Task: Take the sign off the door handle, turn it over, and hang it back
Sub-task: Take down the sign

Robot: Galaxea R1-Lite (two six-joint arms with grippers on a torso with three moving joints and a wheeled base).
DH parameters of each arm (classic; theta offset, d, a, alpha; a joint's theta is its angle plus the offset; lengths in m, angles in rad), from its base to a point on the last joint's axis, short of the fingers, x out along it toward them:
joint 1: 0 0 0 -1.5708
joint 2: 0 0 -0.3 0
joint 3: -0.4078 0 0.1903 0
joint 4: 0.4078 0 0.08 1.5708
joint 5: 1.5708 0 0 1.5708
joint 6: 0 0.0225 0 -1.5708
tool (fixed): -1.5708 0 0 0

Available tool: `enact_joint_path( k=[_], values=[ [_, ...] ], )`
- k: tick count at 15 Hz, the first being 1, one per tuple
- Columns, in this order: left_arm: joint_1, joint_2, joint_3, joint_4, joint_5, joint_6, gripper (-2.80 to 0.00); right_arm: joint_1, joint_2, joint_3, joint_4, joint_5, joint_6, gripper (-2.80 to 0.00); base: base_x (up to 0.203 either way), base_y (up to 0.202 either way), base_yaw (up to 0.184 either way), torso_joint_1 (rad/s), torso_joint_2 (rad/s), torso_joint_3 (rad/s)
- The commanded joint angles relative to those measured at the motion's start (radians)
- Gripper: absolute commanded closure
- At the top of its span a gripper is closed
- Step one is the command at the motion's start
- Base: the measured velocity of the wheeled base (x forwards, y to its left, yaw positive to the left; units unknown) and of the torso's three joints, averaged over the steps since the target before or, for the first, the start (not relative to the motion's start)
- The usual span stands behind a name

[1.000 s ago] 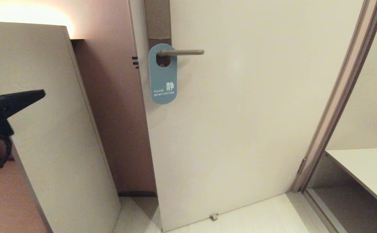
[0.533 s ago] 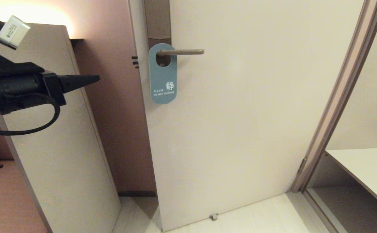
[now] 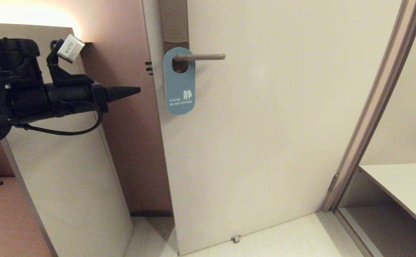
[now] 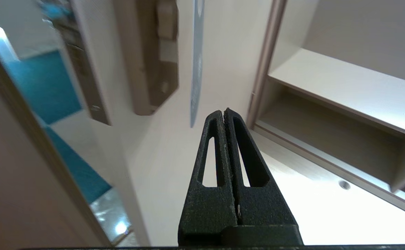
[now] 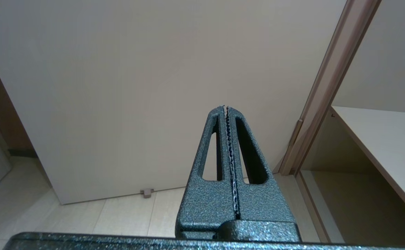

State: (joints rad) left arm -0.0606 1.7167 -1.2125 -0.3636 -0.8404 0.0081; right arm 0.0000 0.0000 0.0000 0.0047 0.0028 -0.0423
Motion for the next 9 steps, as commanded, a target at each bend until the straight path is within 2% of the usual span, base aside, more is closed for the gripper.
enact_joint_path(
  k=[1,2,5,9],
  values=[
    [-0.013,0.042,-0.004,-0.008,-0.005,0.001,0.00,0.000,0.000,0.000,0.000,0.000,-0.001,0.00,0.000,0.000,0.000,0.000,0.00,0.000],
    [-0.015,0.050,-0.006,-0.021,-0.005,0.001,-2.80,0.000,0.000,0.000,0.000,0.000,-0.001,0.00,0.000,0.000,0.000,0.000,0.00,0.000],
    [-0.044,0.095,-0.035,-0.069,0.000,0.001,-2.80,0.000,0.000,0.000,0.000,0.000,-0.001,0.00,0.000,0.000,0.000,0.000,0.00,0.000],
    [-0.049,0.113,-0.039,-0.072,-0.002,0.000,-2.80,0.000,0.000,0.000,0.000,0.000,-0.001,0.00,0.000,0.000,0.000,0.000,0.00,0.000]
  ],
)
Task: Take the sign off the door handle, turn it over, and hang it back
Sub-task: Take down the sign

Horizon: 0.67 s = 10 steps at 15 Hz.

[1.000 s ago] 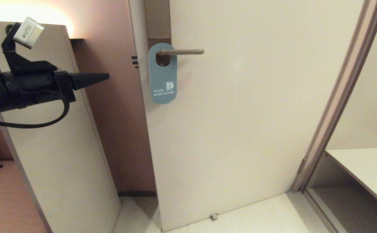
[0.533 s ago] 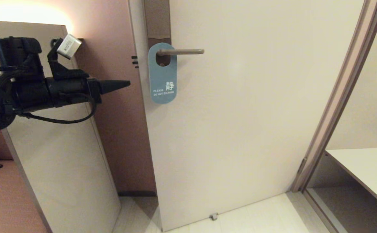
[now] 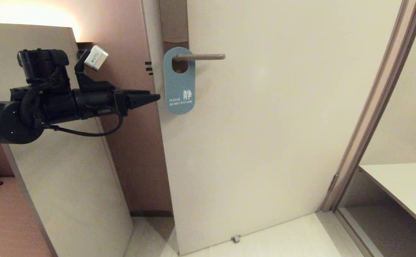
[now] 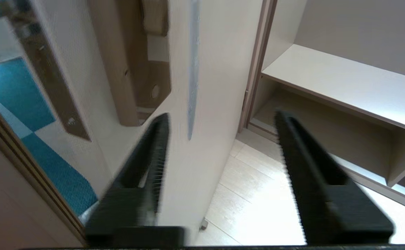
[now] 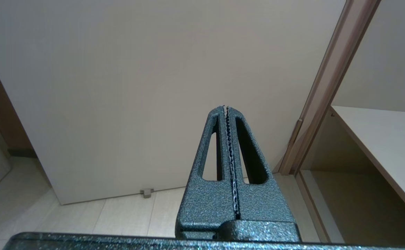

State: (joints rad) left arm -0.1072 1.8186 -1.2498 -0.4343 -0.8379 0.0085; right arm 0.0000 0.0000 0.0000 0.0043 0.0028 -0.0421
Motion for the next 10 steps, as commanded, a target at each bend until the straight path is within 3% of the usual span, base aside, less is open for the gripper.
enact_joint_path(
  k=[1,8,10],
  values=[
    [-0.003,0.016,-0.002,-0.003,-0.007,-0.001,-2.80,0.000,0.000,0.000,0.000,0.000,-0.001,0.00,0.000,0.000,0.000,0.000,0.00,0.000],
    [-0.016,0.108,-0.119,-0.009,-0.035,-0.006,-2.80,0.000,0.000,0.000,0.000,0.000,-0.001,0.00,0.000,0.000,0.000,0.000,0.00,0.000],
    [-0.039,0.131,-0.153,-0.009,-0.034,-0.032,-2.80,0.000,0.000,0.000,0.000,0.000,-0.001,0.00,0.000,0.000,0.000,0.000,0.00,0.000]
  ],
)
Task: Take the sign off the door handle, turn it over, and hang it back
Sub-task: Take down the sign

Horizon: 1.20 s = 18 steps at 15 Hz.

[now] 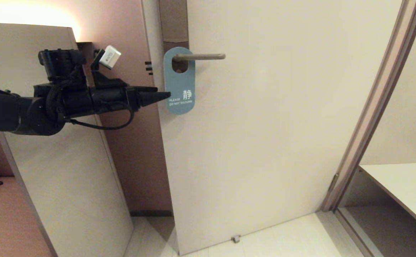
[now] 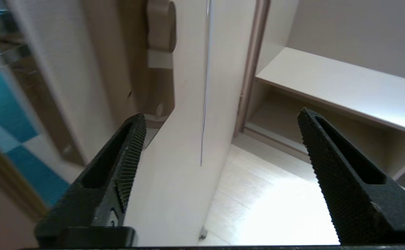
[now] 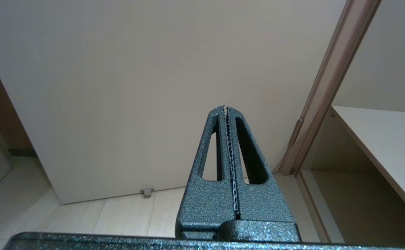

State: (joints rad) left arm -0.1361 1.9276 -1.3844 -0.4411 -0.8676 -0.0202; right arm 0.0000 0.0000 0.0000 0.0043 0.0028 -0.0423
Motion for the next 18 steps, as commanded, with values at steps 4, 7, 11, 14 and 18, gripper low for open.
enact_joint_path(
  k=[4,7,11,14,18],
  values=[
    [-0.049,0.064,-0.089,-0.005,-0.004,-0.046,-2.80,0.000,0.000,0.000,0.000,0.000,-0.001,0.00,0.000,0.000,0.000,0.000,0.00,0.000],
    [-0.062,0.087,-0.122,-0.005,-0.004,-0.053,-2.80,0.000,0.000,0.000,0.000,0.000,-0.001,0.00,0.000,0.000,0.000,0.000,0.00,0.000],
    [-0.065,0.117,-0.148,-0.004,-0.004,-0.054,-2.80,0.000,0.000,0.000,0.000,0.000,-0.001,0.00,0.000,0.000,0.000,0.000,0.00,0.000],
    [-0.077,0.150,-0.180,-0.005,-0.002,-0.053,-2.80,0.000,0.000,0.000,0.000,0.000,-0.001,0.00,0.000,0.000,0.000,0.000,0.00,0.000],
    [-0.111,0.184,-0.233,-0.004,-0.002,-0.068,-2.80,0.000,0.000,0.000,0.000,0.000,-0.001,0.00,0.000,0.000,0.000,0.000,0.00,0.000]
  ],
)
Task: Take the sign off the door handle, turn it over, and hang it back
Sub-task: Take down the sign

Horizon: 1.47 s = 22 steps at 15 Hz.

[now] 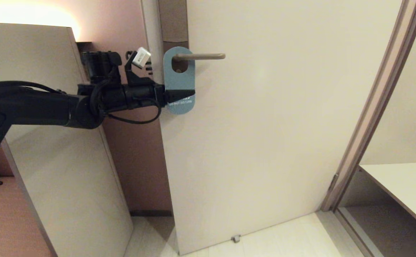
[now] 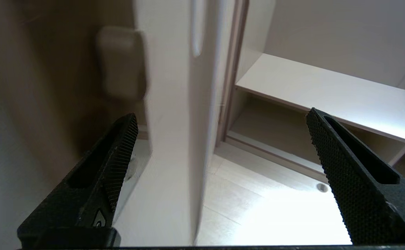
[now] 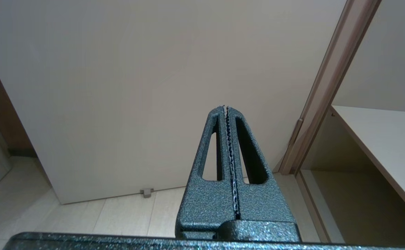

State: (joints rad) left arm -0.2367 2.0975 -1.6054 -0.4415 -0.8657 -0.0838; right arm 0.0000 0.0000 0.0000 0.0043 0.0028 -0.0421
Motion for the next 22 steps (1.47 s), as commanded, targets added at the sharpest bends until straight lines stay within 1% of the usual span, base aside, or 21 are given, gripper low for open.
enact_joint_path(
  k=[1,4,13,14,18,22],
  values=[
    [-0.019,0.018,-0.019,-0.003,-0.004,-0.012,-2.80,0.000,0.000,0.000,0.000,0.000,-0.001,0.00,0.000,0.000,0.000,0.000,0.00,0.000],
    [-0.035,0.031,-0.040,-0.003,-0.004,-0.019,-2.80,0.000,0.000,0.000,0.000,0.000,-0.001,0.00,0.000,0.000,0.000,0.000,0.00,0.000],
    [-0.030,0.032,-0.045,-0.016,0.001,-0.014,-2.80,0.000,0.000,0.000,0.000,0.000,-0.001,0.00,0.000,0.000,0.000,0.000,0.00,0.000],
    [-0.030,0.032,-0.045,-0.016,0.000,-0.013,0.00,0.000,0.000,0.000,0.000,0.000,-0.001,0.00,0.000,0.000,0.000,0.000,0.00,0.000],
    [-0.032,0.022,-0.047,-0.021,0.002,-0.017,0.00,0.000,0.000,0.000,0.000,0.000,-0.001,0.00,0.000,0.000,0.000,0.000,0.00,0.000],
    [-0.033,0.008,-0.047,-0.022,0.001,-0.008,0.00,0.000,0.000,0.000,0.000,0.000,-0.001,0.00,0.000,0.000,0.000,0.000,0.00,0.000]
  ],
)
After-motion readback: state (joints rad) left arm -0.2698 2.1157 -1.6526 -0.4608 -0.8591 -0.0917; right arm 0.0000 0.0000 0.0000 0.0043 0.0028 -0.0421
